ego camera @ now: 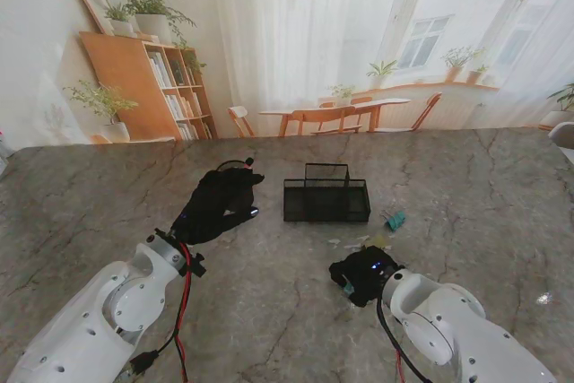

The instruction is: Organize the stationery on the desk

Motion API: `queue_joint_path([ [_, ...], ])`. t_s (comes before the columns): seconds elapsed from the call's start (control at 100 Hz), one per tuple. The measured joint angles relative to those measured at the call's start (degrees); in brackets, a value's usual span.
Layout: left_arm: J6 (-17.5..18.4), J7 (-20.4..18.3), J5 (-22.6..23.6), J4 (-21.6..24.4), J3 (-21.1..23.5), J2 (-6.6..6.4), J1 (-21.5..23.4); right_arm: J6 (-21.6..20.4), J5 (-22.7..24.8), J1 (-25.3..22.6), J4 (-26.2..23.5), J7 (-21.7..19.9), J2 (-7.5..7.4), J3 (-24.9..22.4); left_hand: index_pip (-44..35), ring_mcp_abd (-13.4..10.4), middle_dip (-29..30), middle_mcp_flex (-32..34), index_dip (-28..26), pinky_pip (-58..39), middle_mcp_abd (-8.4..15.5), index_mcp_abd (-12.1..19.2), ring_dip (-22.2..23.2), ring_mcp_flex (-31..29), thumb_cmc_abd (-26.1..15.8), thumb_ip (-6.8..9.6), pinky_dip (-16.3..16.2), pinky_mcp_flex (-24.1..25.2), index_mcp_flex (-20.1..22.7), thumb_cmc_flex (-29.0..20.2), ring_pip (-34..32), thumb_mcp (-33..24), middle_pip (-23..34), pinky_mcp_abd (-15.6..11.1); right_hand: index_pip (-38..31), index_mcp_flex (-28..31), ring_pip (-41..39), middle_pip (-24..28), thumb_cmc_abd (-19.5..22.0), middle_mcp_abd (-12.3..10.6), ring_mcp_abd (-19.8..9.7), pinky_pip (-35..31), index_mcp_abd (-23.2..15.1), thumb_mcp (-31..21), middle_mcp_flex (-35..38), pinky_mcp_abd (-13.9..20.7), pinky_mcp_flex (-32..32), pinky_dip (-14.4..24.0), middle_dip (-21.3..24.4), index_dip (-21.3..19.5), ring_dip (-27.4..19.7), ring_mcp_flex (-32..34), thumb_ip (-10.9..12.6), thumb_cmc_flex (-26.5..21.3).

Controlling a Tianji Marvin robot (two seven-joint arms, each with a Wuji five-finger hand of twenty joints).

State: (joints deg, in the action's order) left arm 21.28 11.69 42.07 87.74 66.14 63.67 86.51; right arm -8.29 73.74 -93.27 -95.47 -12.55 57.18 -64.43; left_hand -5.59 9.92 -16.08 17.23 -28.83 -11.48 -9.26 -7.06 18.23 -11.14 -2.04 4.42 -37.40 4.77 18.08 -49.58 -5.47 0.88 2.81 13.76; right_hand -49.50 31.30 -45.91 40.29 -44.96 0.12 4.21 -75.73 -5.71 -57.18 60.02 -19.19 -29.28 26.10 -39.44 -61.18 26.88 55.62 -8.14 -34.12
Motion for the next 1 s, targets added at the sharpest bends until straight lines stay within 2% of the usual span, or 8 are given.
queue_joint_path([
  [0.18,0.1,0.2,0.2,0.0,0.1,0.01,0.0,0.0,-0.5,0.6,0.1,-1.1,-0.05,0.5,0.0,0.0,-0.1,0.0,0.0,-0.1,0.0,0.0,0.0,0.0,0.0,0.0,0.0,0.0,0.0,0.0,0.0,0.0,0.0,0.0,-2.3,-0.2,-0.6,0.6,-0.8,0.1,-0.2,0.0,0.0,-1.5,0.3,0.0,0.6,0.0,-0.1,-0.3,-0.1,0.0,-0.1,0.1],
  [0.23,0.2,0.2,0.2,0.0,0.1,0.01,0.1,0.1,-0.5,0.8,0.2,-1.0,-0.06,0.7,0.0,0.0,-0.1,0.0,0.0,-0.1,0.0,0.0,0.0,0.0,0.0,0.0,0.0,0.0,0.0,0.0,0.0,0.0,0.0,0.0,-3.5,-0.2,-1.1,0.6,-1.5,0.0,-1.0,0.0,0.0,-2.6,0.7,0.1,-0.3,0.0,0.0,-0.3,-0.1,1.0,-1.4,0.1],
  [0.35,0.2,0.3,0.3,0.0,0.2,0.01,0.1,1.0,-1.0,1.0,0.6,-0.2,-0.04,1.1,0.0,0.0,-0.1,0.0,0.0,-0.1,0.0,0.0,0.0,0.0,0.0,0.0,0.0,0.0,0.0,0.0,0.0,0.0,0.0,0.0,-7.9,0.7,-3.8,1.0,-4.0,-0.5,-2.8,-1.4,-0.5,-3.9,3.4,1.5,-4.6,0.0,4.2,1.0,-2.0,4.8,-3.3,0.2],
  [0.51,0.3,0.6,0.5,0.0,0.2,0.02,0.1,2.0,-3.2,1.2,1.6,1.4,0.09,1.5,0.0,0.0,-0.1,0.0,0.0,-0.2,0.0,0.0,0.0,0.0,0.0,0.0,0.0,0.0,0.0,0.0,0.0,0.0,0.0,0.0,-12.0,2.5,-5.2,3.2,-8.4,-0.5,-3.1,-1.8,-2.0,-8.9,4.2,2.0,-6.7,-0.7,4.1,1.9,-3.1,5.8,-4.0,1.6],
  [0.57,0.3,0.6,0.5,0.0,0.3,0.02,0.2,2.2,-4.8,1.6,2.5,2.8,0.13,1.8,0.0,0.0,-0.1,0.0,0.0,-0.2,0.0,0.0,0.0,0.0,0.0,0.0,0.0,0.0,0.0,0.0,0.0,0.0,0.0,0.0,-13.4,3.3,-5.7,4.1,-11.5,-0.5,-3.1,-1.8,-2.4,-11.2,4.1,2.0,-6.7,-1.1,2.2,1.9,-3.1,5.8,-4.0,1.8],
  [0.67,0.3,0.7,0.6,0.1,0.3,0.03,0.2,3.2,-7.3,2.0,3.6,4.0,0.27,2.2,0.0,0.0,-0.1,0.0,0.0,-0.2,0.0,0.0,0.0,-0.1,0.0,0.0,0.0,0.0,0.0,0.0,0.0,0.0,0.0,0.0,-15.7,3.9,-7.8,5.8,-12.9,-0.5,-3.0,-1.8,-2.4,-12.9,3.8,1.4,-6.6,-1.4,-2.0,1.9,-3.1,5.7,-4.0,2.9],
  [0.81,0.3,1.0,0.7,0.1,0.5,0.06,0.4,5.5,-12.5,2.3,5.2,5.8,0.9,2.6,0.0,0.0,-0.1,0.6,0.0,-0.4,0.0,0.0,0.0,-0.1,0.0,0.0,0.0,0.0,0.5,0.0,0.0,0.0,0.1,0.0,-16.5,3.7,-12.2,7.7,-12.5,0.5,-2.5,-1.9,-1.6,-16.1,1.4,0.9,-5.6,-1.4,-7.4,1.8,-1.5,4.4,-3.8,3.1],
  [1.0,0.3,1.3,0.8,0.2,0.7,0.08,0.6,6.2,-14.0,2.6,6.3,7.3,1.53,2.7,0.0,0.0,-0.1,0.6,0.0,-0.4,0.0,0.0,0.0,-0.2,0.0,0.0,0.0,0.0,0.5,0.0,0.0,0.0,0.1,0.0,-17.4,2.2,-14.9,9.2,-10.7,1.2,-2.4,-1.9,1.0,-17.0,-0.7,0.6,-4.3,-1.4,-11.6,1.7,-0.5,3.5,-2.3,3.5],
])
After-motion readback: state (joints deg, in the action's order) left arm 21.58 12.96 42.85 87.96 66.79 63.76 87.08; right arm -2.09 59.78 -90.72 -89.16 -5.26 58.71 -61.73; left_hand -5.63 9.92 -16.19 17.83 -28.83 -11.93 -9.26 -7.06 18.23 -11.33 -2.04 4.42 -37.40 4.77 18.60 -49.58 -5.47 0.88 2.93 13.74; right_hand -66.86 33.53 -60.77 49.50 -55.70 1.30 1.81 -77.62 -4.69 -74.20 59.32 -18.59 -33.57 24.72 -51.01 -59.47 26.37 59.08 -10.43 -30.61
